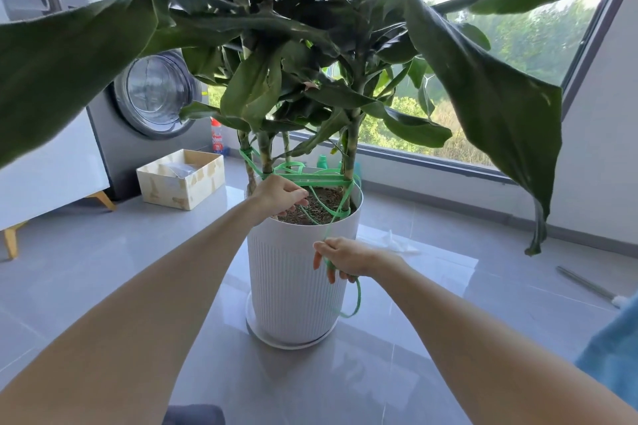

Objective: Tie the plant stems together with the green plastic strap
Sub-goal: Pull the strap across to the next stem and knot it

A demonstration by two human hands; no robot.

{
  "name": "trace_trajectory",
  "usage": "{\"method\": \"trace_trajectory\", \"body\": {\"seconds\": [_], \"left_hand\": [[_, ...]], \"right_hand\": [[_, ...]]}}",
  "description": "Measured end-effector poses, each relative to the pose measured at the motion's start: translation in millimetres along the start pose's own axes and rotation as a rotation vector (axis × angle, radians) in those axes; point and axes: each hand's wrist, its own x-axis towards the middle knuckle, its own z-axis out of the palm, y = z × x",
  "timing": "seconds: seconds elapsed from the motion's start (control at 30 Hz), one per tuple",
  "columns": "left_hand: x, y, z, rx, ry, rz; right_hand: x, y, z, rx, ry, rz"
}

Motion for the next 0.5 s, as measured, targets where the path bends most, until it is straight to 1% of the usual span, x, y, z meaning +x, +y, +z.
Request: {"method": "trace_trajectory", "body": {"seconds": [0.13, 0.23, 0.3, 0.4, 0.5], "left_hand": [[6, 5, 16, 0.094, -0.12, 0.034], [11, 8, 31, 0.089, -0.19, 0.046], [12, 11, 39, 0.104, -0.206, 0.066], [14, 11, 45, 0.207, -0.19, 0.114], [15, 9, 45, 0.25, -0.193, 0.121]], "right_hand": [[4, 4, 1, 0.013, -0.054, 0.0], [9, 5, 1, 0.012, -0.057, -0.012], [13, 6, 1, 0.018, -0.059, -0.011], [16, 7, 5, 0.029, -0.065, -0.002], [19, 6, 10, 0.036, -0.064, 0.002]]}}
